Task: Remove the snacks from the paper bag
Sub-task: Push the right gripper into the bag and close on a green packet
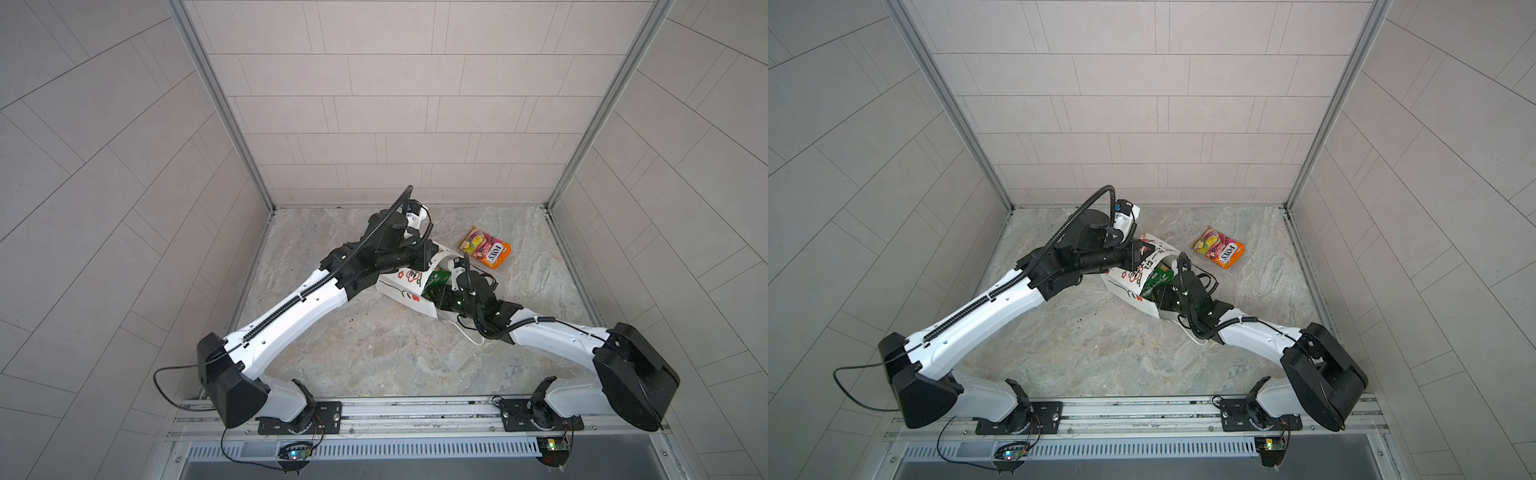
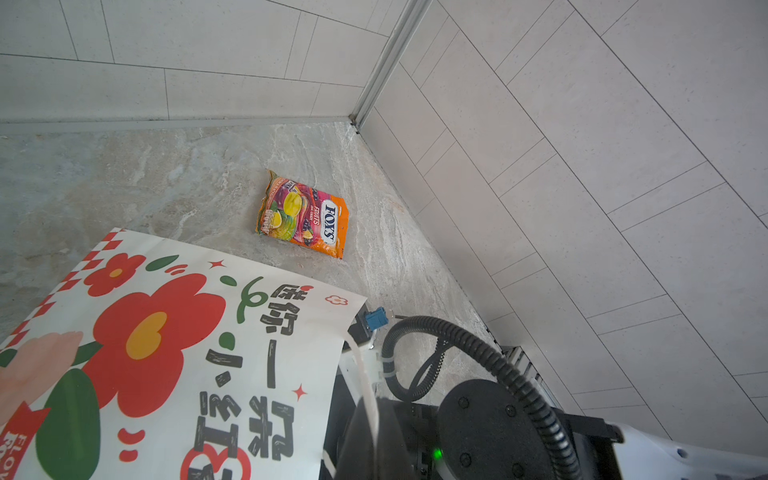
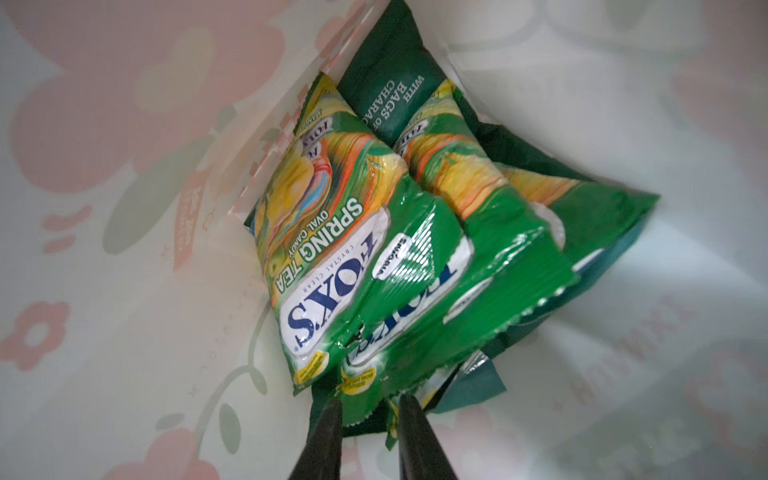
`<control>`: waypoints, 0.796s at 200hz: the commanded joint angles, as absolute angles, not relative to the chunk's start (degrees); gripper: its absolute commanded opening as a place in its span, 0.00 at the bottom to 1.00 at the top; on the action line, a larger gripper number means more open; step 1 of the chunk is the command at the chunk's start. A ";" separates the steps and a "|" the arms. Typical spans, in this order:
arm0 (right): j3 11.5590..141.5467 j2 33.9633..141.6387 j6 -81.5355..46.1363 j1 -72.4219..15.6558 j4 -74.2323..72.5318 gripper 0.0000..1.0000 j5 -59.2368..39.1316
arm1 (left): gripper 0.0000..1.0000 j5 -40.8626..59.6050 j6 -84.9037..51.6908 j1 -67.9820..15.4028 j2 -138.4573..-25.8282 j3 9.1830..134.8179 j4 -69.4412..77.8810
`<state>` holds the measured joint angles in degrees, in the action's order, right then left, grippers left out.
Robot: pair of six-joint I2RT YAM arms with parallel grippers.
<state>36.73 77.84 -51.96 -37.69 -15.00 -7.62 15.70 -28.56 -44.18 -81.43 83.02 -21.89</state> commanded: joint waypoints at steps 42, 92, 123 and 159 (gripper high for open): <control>35.82 76.79 -59.13 -37.84 -15.30 0.37 1.16 | 0.00 16.19 -27.95 -44.47 -80.11 84.64 -21.89; 36.38 76.93 -59.92 -37.26 -14.68 0.39 2.21 | 0.00 16.42 -27.95 -44.47 -80.31 84.82 -21.91; 37.26 78.36 -60.55 -36.99 -15.82 0.35 1.61 | 0.00 16.39 -28.04 -44.63 -80.46 84.90 -21.88; 39.08 80.57 -60.98 -36.94 -16.26 0.31 1.23 | 0.00 16.78 -28.05 -44.82 -80.68 85.08 -21.93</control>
